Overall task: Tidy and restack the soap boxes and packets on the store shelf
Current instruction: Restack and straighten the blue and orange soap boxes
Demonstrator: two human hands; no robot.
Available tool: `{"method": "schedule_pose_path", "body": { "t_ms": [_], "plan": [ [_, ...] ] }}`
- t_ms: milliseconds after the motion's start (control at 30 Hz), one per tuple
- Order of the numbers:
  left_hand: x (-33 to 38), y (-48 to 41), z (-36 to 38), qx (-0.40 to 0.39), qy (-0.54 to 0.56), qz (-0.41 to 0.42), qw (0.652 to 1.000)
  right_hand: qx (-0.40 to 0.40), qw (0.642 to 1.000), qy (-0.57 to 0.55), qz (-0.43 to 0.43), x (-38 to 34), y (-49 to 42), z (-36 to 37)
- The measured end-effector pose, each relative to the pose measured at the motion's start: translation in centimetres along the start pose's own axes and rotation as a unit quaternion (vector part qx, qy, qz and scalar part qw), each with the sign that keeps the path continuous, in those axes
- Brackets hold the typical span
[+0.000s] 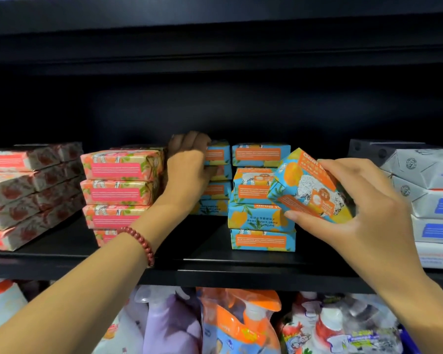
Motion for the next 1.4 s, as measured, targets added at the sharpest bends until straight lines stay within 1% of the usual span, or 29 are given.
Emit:
{"method": "schedule_pose_path", "body": {
  "t_ms": [133,200,267,333,400,467,533,600,700,767,800,900,1033,1167,1233,1333,1400],
  "plan": [
    [0.4,0.3,-0.4,0.018,-0.038,0.015,0.999,0.006,1.0,-0.007,-0.003,-0.1,-0.5,-0.2],
    [0.4,0.6,-0.7,0.035,-0.033,0.005,0.999,0.011,1.0,-0.006,-0.008,-0.2,-1.0,-0.4],
    [0.4,0.9,-1.5,0.071,0.005,-0.023,0.997,0.012,1.0,-0.002,-0.014,-0.3,-1.6,-0.6],
    [0.3,1.4,-2.7,0.104,0.084,-0.076,0.988,0.0,1.0,0.005,-0.02,-0.4,-2.5,-0.5],
    [0.6,1.9,-3.8,0.129,0.159,-0.104,0.973,-0.029,0.999,0.006,-0.022,-0.5,-3.8,-0.1],
    [1.0,2.6,-5.1,0.157,0.217,-0.094,0.959,-0.067,0.998,-0.003,-0.021,-0.6,-5.2,0.6],
    [1.2,3.4,-6.5,0.186,0.253,-0.086,0.945,-0.11,0.994,-0.001,-0.025,-0.7,-6.5,1.5],
    [1.2,4.2,-7.8,0.208,0.266,-0.079,0.938,-0.156,0.988,0.006,-0.018,-0.6,-7.6,2.5],
    [1.1,5.0,-9.1,0.218,0.255,-0.06,0.94,-0.222,0.975,0.013,0.002,-0.4,-8.5,4.0],
    [0.7,5.4,-9.2,0.214,0.248,-0.059,0.943,-0.249,0.968,0.022,0.011,-0.3,-8.4,4.7],
    [0.5,5.5,-9.2,0.21,0.245,-0.06,0.944,-0.25,0.968,0.026,0.015,-0.2,-8.3,4.8],
    [0.1,6.1,-8.8,0.198,0.241,-0.058,0.948,-0.232,0.972,0.024,0.016,-0.2,-8.1,4.9],
    [-0.2,6.5,-8.4,0.177,0.243,-0.052,0.952,-0.215,0.973,0.082,-0.017,-0.6,-7.9,5.6],
    [0.0,7.0,-8.6,0.159,0.235,-0.026,0.959,-0.18,0.976,0.123,-0.02,-0.6,-7.3,5.5],
    [0.2,7.3,-9.1,0.156,0.216,0.004,0.964,-0.14,0.982,0.125,-0.018,-0.7,-6.5,4.6],
    [0.6,8.2,-9.7,0.154,0.171,0.069,0.971,-0.032,0.995,0.089,-0.022,-0.7,-4.7,1.8],
    [1.2,9.2,-9.6,0.144,0.152,0.11,0.972,0.006,0.996,0.09,-0.014,-0.3,-2.7,0.4]
  ]
}}
Point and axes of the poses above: each hand's wrist, its own y-axis away from the middle knuckle, its own z-axis out of the palm, x = y × z, the point moved 6 cm from there along -y, towards the middle knuckle, and after that the axes turned 11 degrees about -y, right-handed, at the moved point
